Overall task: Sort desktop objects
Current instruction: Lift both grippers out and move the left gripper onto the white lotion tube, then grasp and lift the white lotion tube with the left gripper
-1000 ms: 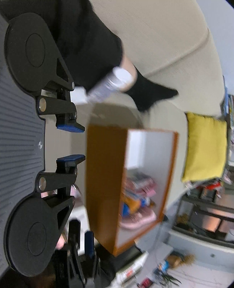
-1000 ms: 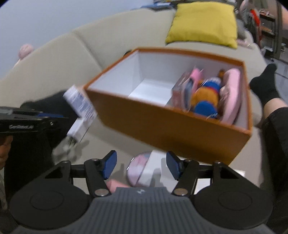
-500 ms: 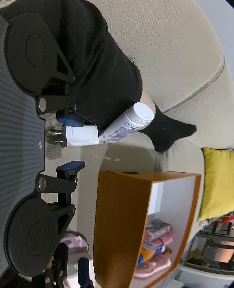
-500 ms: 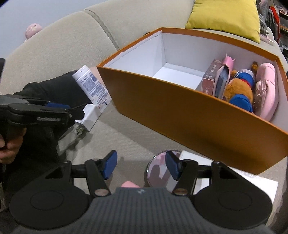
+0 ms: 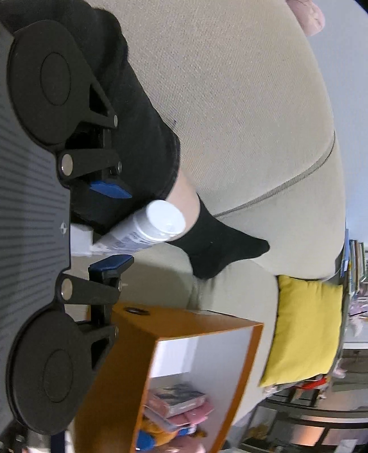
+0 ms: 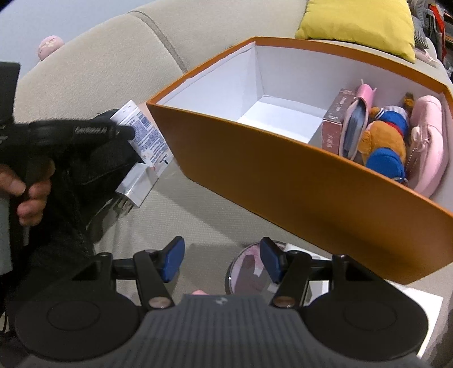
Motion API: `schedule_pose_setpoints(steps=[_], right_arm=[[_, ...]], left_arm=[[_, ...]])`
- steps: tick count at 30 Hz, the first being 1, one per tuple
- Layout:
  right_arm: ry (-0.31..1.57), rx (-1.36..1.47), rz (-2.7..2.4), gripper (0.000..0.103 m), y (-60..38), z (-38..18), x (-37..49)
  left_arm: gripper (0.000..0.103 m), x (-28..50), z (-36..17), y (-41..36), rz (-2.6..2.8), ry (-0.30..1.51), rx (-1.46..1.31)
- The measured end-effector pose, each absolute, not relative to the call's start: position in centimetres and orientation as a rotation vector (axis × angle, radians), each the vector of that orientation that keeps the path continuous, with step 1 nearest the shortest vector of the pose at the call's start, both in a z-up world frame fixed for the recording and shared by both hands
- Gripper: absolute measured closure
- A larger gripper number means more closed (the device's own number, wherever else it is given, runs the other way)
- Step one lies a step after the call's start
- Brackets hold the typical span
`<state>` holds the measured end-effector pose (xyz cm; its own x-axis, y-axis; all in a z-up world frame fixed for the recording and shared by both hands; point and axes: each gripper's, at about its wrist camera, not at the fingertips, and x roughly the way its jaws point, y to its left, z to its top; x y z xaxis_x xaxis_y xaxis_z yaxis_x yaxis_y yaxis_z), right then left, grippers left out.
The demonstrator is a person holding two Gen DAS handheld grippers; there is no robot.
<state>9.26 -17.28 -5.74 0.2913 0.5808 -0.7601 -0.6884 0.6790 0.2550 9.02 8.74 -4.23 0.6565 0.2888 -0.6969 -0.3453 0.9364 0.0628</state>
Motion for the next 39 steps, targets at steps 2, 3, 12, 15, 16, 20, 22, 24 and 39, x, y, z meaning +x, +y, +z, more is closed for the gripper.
schedule_pose_setpoints(steps=[2,3,12,15,16,20,22,24,39], right_arm=[[0.955,-0.130,0.845,0.042,-17.4,-5.8,9.3],[0.955,-0.131,0.841,0.042,-17.4,-5.8,9.4],[0.917,-0.173,0.868,0.045,-19.8,-4.0,8.5],[0.902,-0.207,0.874,0.045,-21.1,-3.2,8.0],[0.903,-0.225,0.871,0.045,-21.5,-3.0,7.8],[0.914,-0.272,0.866,0.048,-22.2,-3.1,7.1],[0.921,-0.273,0.866,0.052,-22.0,-3.3,6.9],[0.924,-0.261,0.876,0.058,-21.7,-3.4,6.7],[0.967,-0.304,0.883,0.061,-20.7,-4.6,6.0]], left_arm=[[0.050,9.6,-4.4,8.7,0.353,0.766,-0.076],[0.050,9.8,-4.5,8.7,0.356,0.765,-0.076],[0.069,9.1,-4.0,9.8,0.326,0.724,-0.124],[0.069,7.5,-2.1,9.1,0.256,0.686,-0.115],[0.069,6.9,-1.5,8.7,0.223,0.682,-0.105],[0.072,5.4,-0.5,5.7,0.067,0.738,-0.008],[0.072,4.6,-0.9,4.2,0.043,0.788,0.077],[0.072,3.8,-1.3,3.5,-0.001,0.835,0.109],[0.071,3.7,-4.7,-1.6,-0.131,0.826,0.264]])
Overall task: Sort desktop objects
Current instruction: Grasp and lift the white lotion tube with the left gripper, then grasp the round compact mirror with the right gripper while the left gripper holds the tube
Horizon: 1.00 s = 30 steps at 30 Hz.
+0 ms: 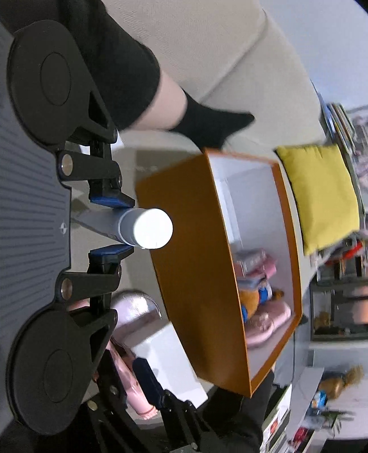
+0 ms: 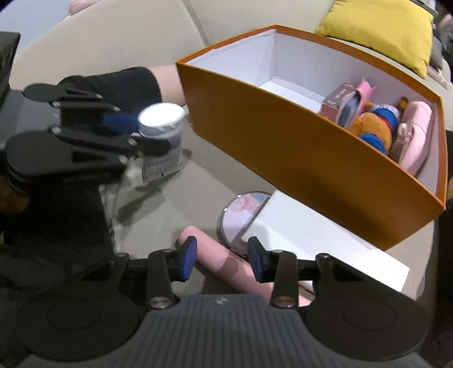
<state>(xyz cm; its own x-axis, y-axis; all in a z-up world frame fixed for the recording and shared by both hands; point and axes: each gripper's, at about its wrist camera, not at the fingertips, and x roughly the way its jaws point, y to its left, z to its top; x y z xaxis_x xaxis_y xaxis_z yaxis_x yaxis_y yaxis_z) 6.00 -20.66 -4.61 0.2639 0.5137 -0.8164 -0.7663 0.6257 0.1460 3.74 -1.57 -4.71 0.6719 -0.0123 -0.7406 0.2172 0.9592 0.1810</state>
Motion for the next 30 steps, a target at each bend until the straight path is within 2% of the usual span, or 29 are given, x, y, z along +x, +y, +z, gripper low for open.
schedule_pose_setpoints(steps=[9,11,14,26,30], right_arm=[[0.972,-0.261,0.848,0.061,-20.5,-5.0,6.3],[0.968,-0.255,0.842,0.061,-20.5,-4.9,6.4],[0.962,-0.250,0.838,0.061,-20.5,-5.1,6.3],[0.956,-0.241,0.822,0.061,-21.1,-4.8,6.5],[0.954,-0.239,0.830,0.061,-21.2,-4.7,6.4]], left_arm=[[0.065,6.2,-7.2,-4.0,-0.202,0.807,0.356],[0.058,6.6,-7.9,-3.7,-0.226,0.828,0.337],[0.055,6.7,-9.0,-3.6,-0.230,0.866,0.345],[0.054,6.3,-8.4,-1.5,-0.145,0.912,0.423],[0.062,6.8,-8.1,-0.3,-0.182,0.944,0.340]])
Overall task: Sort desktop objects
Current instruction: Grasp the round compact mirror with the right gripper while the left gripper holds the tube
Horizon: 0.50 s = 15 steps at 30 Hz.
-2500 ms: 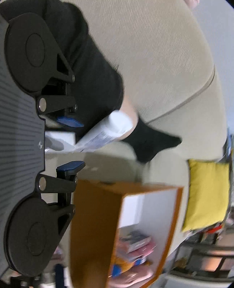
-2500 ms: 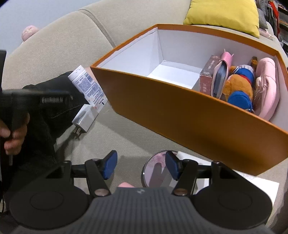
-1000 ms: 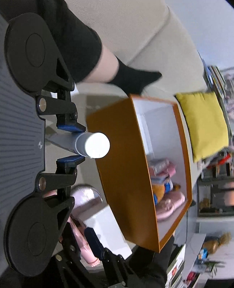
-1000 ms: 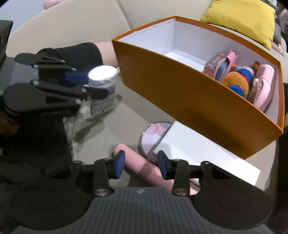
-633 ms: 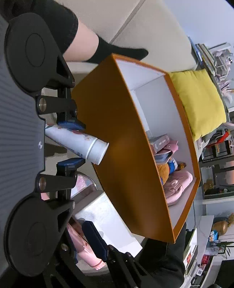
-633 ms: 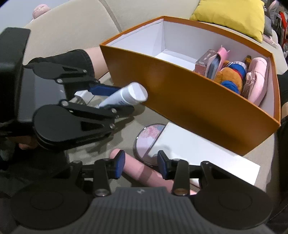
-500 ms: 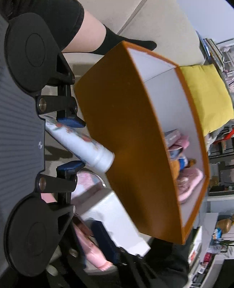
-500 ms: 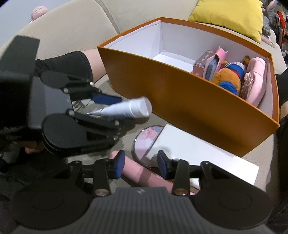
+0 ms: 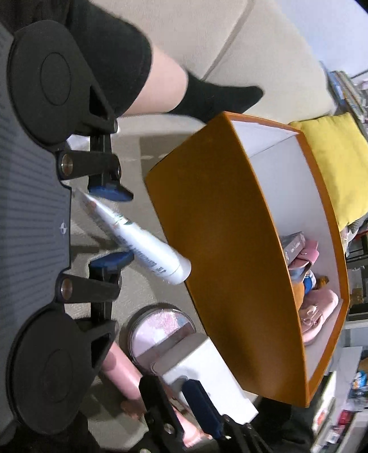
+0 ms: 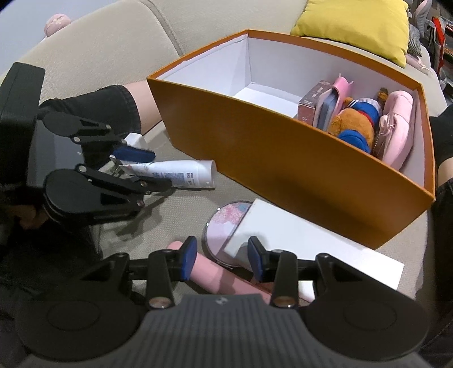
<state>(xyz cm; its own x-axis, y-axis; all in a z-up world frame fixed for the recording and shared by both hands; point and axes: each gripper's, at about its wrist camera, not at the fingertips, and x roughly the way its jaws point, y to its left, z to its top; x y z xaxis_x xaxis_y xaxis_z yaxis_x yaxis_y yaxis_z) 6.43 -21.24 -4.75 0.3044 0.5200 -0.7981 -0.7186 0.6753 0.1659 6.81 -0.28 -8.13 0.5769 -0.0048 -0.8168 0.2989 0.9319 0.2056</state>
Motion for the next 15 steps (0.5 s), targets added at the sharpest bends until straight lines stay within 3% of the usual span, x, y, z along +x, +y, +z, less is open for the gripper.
schedule_pose_setpoints(steps=[12,15], right_arm=[[0.948,-0.235,0.845,0.061,-21.2,-4.8,6.7],[0.938,-0.235,0.856,0.061,-21.0,-4.6,6.6]], left_arm=[[0.069,6.4,-8.5,0.5,-0.187,1.022,0.300],[0.084,5.7,-7.7,1.4,-0.171,0.996,0.241]])
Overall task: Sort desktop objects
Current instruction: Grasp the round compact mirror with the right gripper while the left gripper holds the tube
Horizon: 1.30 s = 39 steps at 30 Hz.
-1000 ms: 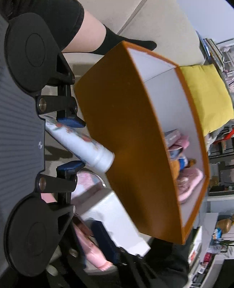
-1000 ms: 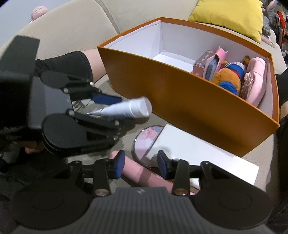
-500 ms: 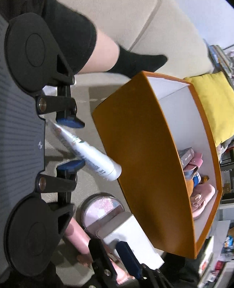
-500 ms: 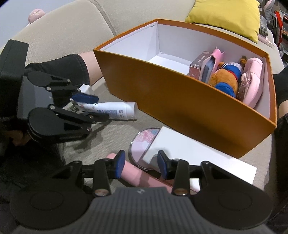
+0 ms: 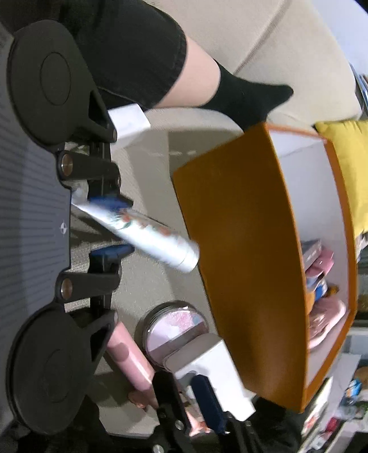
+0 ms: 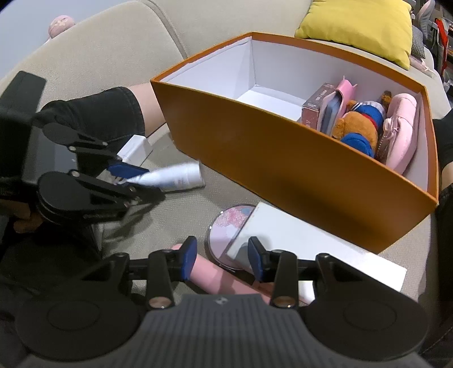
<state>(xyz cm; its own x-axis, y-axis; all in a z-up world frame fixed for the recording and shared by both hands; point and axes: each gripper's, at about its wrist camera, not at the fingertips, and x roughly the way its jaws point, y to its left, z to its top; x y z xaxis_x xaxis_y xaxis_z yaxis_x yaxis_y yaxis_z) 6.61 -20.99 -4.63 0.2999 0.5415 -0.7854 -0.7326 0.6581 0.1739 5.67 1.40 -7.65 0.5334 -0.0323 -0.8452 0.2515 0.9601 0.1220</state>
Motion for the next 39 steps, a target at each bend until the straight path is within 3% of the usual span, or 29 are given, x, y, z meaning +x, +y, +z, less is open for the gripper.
schedule_pose_setpoints(steps=[9,16,22,27,31,39], right_arm=[[0.884,-0.479,0.967,0.060,-17.2,-4.0,6.8],[0.871,-0.848,1.032,0.036,-13.0,-5.6,7.6],[0.998,-1.109,1.010,0.034,-10.3,-8.6,7.8],[0.977,-1.214,0.999,0.029,-10.0,-9.6,6.9],[0.955,-1.183,0.962,0.039,-10.3,-9.4,7.0],[0.914,-0.935,0.962,0.072,-12.8,-6.3,7.3]], left_arm=[[0.086,3.7,-3.0,3.0,-0.156,0.884,0.134],[0.086,3.5,-2.5,2.8,-0.167,0.877,0.122],[0.086,3.1,-3.4,3.2,-0.151,0.896,0.110],[0.086,2.8,-3.7,3.3,-0.168,0.896,0.087],[0.086,2.8,-3.8,3.5,-0.169,0.895,0.075],[0.086,2.5,-3.5,3.6,-0.177,0.881,0.058]])
